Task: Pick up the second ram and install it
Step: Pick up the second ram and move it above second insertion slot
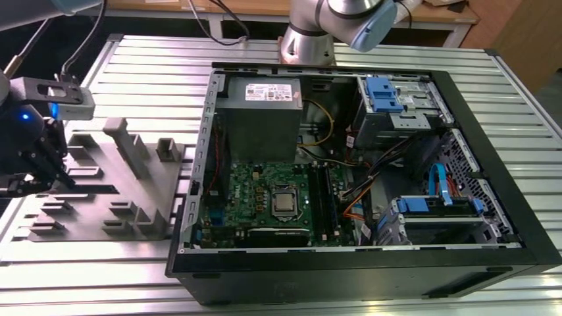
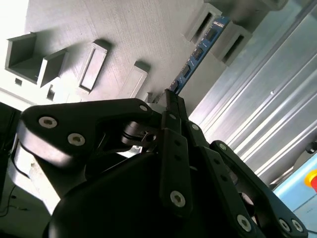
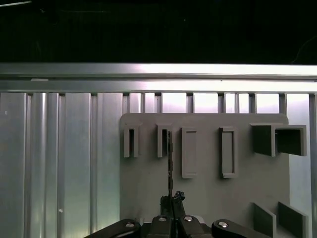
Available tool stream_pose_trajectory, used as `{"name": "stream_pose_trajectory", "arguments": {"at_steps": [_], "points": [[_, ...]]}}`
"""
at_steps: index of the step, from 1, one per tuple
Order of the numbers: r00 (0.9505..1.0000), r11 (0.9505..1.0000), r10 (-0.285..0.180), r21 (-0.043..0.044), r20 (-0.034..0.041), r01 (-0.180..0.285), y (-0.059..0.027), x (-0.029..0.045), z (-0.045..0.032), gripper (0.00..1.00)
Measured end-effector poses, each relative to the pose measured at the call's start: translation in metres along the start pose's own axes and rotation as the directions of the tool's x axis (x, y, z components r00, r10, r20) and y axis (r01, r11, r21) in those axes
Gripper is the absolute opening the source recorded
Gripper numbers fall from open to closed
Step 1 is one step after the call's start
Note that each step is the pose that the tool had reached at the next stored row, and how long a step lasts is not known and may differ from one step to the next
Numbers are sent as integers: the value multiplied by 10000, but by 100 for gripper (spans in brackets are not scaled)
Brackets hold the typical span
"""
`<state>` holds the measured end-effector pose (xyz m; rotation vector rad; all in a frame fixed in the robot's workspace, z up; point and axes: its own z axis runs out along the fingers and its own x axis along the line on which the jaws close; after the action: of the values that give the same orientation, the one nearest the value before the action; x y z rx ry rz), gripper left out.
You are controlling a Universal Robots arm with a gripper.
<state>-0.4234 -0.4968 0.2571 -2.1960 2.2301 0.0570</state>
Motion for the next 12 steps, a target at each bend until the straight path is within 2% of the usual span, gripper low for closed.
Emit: {"name": "stream_pose_trajectory", "arguments": {"at_steps": [12], "points": [[10000, 10000, 82, 1, 1, -82, -2, -5, -148, 8]]}}
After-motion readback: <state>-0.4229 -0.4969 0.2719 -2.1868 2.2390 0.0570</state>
